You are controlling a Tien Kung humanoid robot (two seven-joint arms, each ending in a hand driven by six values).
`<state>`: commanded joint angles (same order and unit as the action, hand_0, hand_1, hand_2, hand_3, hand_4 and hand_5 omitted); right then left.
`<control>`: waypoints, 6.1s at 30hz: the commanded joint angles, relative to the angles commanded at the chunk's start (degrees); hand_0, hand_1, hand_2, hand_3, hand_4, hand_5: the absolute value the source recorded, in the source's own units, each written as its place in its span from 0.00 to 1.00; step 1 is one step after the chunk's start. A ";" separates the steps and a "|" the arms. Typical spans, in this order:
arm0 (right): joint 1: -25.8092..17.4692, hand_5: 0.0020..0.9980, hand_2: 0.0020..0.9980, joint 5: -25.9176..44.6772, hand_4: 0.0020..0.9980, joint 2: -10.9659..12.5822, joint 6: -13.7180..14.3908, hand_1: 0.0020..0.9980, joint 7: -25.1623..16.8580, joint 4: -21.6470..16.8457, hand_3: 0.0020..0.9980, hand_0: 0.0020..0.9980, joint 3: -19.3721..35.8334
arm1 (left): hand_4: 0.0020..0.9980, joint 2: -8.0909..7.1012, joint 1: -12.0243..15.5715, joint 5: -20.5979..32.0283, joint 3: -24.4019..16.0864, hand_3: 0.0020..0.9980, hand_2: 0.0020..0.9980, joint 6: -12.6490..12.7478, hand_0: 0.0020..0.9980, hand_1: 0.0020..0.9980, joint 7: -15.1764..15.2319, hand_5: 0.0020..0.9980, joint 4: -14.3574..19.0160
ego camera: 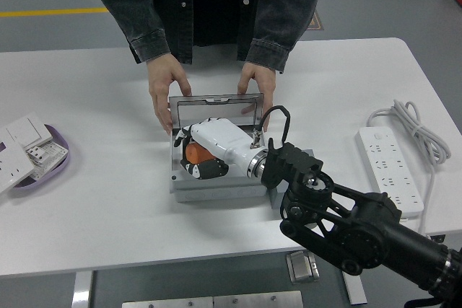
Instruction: Pick up the cylinder from the cube,place it in the box,flap close box
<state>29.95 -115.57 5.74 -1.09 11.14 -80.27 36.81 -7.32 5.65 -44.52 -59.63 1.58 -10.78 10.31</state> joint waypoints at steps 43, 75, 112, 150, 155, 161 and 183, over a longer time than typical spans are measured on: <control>5.13 0.24 0.63 18.65 0.71 6.34 4.46 0.64 -6.45 4.13 0.66 0.78 5.95 | 0.71 0.14 -0.49 -0.72 0.14 0.64 0.58 -0.25 0.61 0.64 0.32 0.21 0.00; -5.83 0.25 0.63 3.70 0.69 9.67 -0.69 0.63 -1.93 -10.80 0.66 0.77 7.48 | 0.71 0.55 -0.38 -0.08 0.49 0.64 0.58 -0.31 0.61 0.64 0.75 0.21 0.00; -29.63 0.29 0.62 19.51 0.69 3.41 1.44 0.62 -13.59 -13.37 0.65 0.70 52.72 | 0.71 -1.36 0.26 0.76 2.75 0.64 0.58 -0.51 0.61 0.64 -0.06 0.21 0.00; -31.21 0.22 0.62 33.21 0.69 1.84 5.22 0.60 -26.67 -9.76 0.65 0.62 56.40 | 0.71 -0.15 0.53 -1.46 0.76 0.65 0.61 -7.97 0.63 0.65 -11.16 0.21 0.00; -30.38 0.11 0.63 35.05 0.71 2.02 3.75 0.63 -26.87 -9.18 0.65 0.66 54.72 | 0.72 0.15 1.21 0.52 2.64 0.67 0.66 -8.40 0.65 0.66 -11.82 0.22 0.00; -29.30 0.10 0.65 38.05 0.72 1.95 2.79 0.64 -27.44 -8.46 0.64 0.69 52.51 | 0.72 0.30 1.86 3.10 4.63 0.68 0.67 -6.85 0.65 0.67 -10.76 0.22 0.00; -28.55 0.10 0.65 42.57 0.68 2.69 6.58 0.67 -31.61 -8.25 0.62 0.71 50.20 | 0.74 -0.32 1.42 3.61 8.13 0.66 0.62 -3.69 0.63 0.65 -5.40 0.24 0.00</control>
<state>1.40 -73.00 8.43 5.49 -20.47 -88.52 87.01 -7.64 7.07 -40.91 -51.50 -2.11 -16.18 10.31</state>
